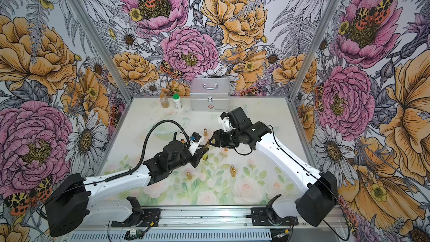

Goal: Open the lipstick cap
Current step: Place the lipstick at the center of the board.

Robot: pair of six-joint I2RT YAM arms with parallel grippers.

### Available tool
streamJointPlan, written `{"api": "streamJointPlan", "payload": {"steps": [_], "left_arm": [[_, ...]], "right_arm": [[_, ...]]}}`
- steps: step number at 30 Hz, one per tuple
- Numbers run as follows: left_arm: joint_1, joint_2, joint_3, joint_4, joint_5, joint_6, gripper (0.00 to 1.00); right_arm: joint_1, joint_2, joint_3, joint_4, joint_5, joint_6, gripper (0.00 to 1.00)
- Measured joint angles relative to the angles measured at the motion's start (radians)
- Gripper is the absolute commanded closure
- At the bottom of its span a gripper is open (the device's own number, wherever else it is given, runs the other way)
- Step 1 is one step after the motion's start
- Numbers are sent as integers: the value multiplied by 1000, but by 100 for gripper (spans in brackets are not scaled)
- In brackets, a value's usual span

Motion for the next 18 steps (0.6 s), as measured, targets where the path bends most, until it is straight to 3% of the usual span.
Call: {"api": "streamJointPlan", "payload": {"steps": [18], "left_arm": [[-12,13,43,14,19,35,100]], "right_arm": [[28,74,8,78,0,43,66]]}}
